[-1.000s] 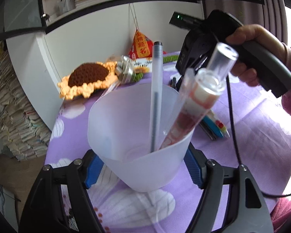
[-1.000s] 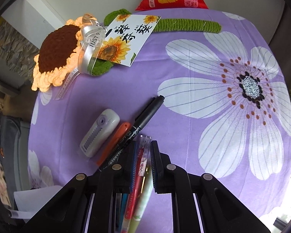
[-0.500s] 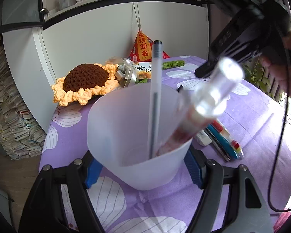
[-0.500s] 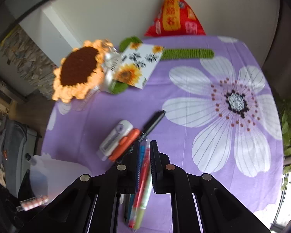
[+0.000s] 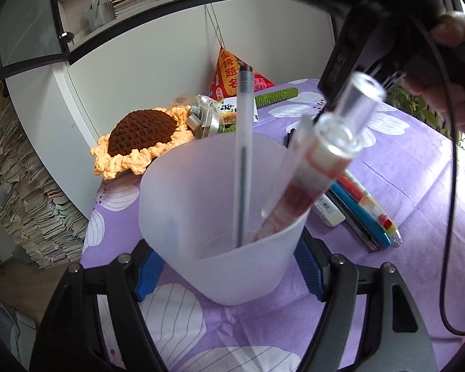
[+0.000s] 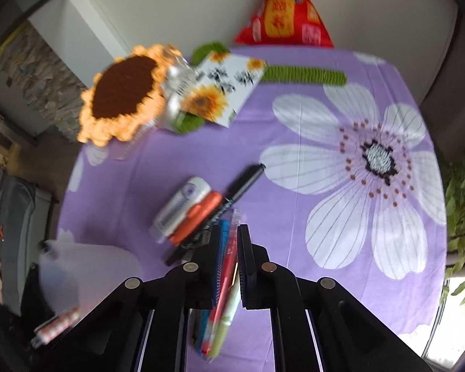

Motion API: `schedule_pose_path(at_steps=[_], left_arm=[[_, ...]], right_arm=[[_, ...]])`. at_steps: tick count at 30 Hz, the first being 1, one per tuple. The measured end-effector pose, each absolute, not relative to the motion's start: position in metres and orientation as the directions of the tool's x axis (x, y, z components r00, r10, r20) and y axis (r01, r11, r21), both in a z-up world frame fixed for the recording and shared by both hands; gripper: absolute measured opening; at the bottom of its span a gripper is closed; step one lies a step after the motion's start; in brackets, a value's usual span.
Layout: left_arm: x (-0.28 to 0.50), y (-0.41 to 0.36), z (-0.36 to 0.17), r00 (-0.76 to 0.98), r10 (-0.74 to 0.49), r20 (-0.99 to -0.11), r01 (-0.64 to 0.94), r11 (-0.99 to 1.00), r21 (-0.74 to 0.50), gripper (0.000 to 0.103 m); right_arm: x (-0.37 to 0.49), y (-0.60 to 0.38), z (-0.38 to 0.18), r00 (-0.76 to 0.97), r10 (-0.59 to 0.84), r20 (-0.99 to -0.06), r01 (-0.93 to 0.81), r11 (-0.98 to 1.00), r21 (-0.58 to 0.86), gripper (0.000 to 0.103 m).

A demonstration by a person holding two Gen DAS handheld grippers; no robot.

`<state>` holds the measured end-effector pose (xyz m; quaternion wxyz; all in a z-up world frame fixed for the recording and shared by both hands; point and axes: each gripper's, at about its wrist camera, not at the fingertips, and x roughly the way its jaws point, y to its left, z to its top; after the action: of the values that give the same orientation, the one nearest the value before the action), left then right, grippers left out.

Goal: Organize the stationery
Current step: 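Reach into the pen pile and grasp the red pen with the right tool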

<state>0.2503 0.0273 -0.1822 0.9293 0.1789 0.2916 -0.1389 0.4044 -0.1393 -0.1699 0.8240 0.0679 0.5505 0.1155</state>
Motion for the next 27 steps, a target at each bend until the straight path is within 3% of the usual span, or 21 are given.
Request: schedule_pose_path(at_steps=[6, 10, 17, 20, 24, 27], left_arm=[[0.257, 0.029, -0.186, 0.774, -0.129, -0.619, 0.349, 0.904, 0.248, 0.076], [0.259, 0.03, -0.187, 0.766, -0.133, -0.628, 0.352, 0.906, 0.237, 0.076], [0.246, 0.036, -0.176, 0.818, -0.154, -0.555, 0.317, 0.924, 0.211, 0.077], [0.238, 0.039, -0.171, 0.848, -0.15, -0.508, 0.289, 0.935, 0.205, 0.079], [0.233, 0.041, -0.168, 0.869, -0.147, -0.472, 0.27, 0.941, 0.203, 0.077], [0.232, 0.04, -0.168, 0.867, -0.169, -0.468, 0.288, 0.937, 0.195, 0.074]], right_arm=[[0.424, -0.137, -0.191, 0.314, 0.246, -0.917, -0.084, 0.969, 0.231, 0.009], [0.43, -0.134, -0.195, 0.297, 0.255, -0.92, -0.079, 0.967, 0.242, 0.025], [0.435, -0.129, -0.201, 0.285, 0.217, -0.934, -0.072, 0.976, 0.205, 0.025], [0.432, -0.124, -0.202, 0.29, 0.207, -0.934, -0.077, 0.978, 0.193, 0.022], [0.425, -0.12, -0.195, 0.323, 0.2, -0.925, -0.084, 0.98, 0.182, 0.006], [0.416, -0.115, -0.185, 0.349, 0.222, -0.91, -0.104, 0.975, 0.198, 0.006]])
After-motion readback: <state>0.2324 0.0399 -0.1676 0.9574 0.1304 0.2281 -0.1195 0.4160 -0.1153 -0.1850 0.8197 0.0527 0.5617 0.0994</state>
